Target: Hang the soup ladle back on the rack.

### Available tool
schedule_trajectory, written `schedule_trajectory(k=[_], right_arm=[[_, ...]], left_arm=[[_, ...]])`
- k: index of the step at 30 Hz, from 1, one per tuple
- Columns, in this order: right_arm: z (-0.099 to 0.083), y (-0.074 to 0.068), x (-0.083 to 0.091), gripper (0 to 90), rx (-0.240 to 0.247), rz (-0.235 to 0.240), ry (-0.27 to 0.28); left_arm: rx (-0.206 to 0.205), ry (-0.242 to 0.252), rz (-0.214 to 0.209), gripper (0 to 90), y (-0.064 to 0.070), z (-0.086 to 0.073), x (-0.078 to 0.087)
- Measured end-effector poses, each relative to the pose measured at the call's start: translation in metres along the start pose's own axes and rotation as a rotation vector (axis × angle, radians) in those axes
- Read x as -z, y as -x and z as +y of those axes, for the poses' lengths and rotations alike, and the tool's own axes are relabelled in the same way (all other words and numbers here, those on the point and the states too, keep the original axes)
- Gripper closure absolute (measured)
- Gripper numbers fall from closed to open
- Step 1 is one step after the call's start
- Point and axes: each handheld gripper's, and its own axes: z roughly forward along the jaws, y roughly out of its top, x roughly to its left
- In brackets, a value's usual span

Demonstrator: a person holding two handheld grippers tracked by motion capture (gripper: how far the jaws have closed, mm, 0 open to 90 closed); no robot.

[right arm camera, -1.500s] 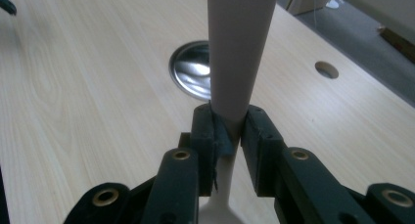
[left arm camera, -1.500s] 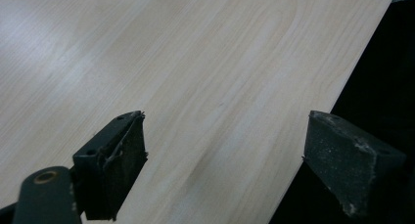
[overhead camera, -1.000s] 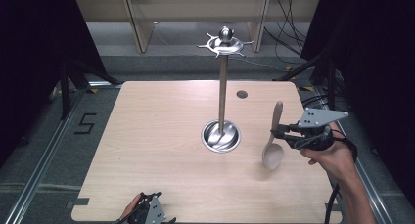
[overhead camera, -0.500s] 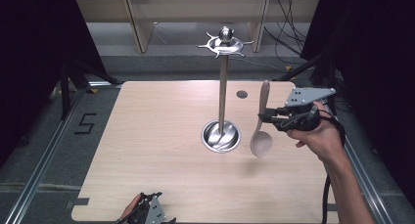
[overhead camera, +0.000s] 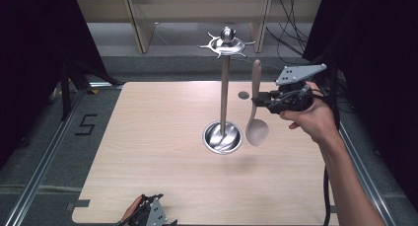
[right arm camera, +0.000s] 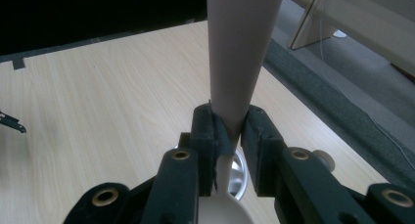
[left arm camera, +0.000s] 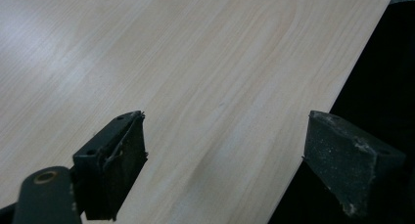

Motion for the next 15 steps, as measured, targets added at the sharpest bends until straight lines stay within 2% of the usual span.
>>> schedule_trajectory(k=[2, 3, 5, 6, 7, 9, 15], right_arm=[[0.002, 0.002, 0.0, 76.7, 0.01, 0.006, -0.011], [0.004, 0.001, -0.002, 76.7, -0.004, -0.007, -0.005], [0.007, 0.004, -0.003, 76.7, 0.016, -0.002, -0.013], [0.008, 0.002, -0.004, 76.7, -0.002, -0.008, -0.009], [0.01, 0.004, -0.004, 76.6, 0.013, -0.001, -0.018], [0.011, 0.004, -0.005, 76.7, 0.01, -0.015, -0.006], [0.016, 0.008, -0.008, 76.6, 0.004, -0.009, -0.034]], left_arm=[[-0.001, 0.001, -0.001, 14.9, 0.0, 0.0, 0.0], [0.0, 0.003, -0.003, 14.9, 0.0, 0.0, 0.0], [0.0, 0.003, -0.007, 14.9, 0.0, 0.0, 0.001], [0.0, 0.002, -0.005, 14.9, 0.0, 0.0, 0.001], [0.004, 0.003, -0.016, 14.9, 0.0, 0.0, 0.0], [0.001, 0.002, -0.005, 14.9, 0.0, 0.0, 0.001], [-0.001, 0.002, -0.006, 14.9, 0.0, 0.0, 0.001]])
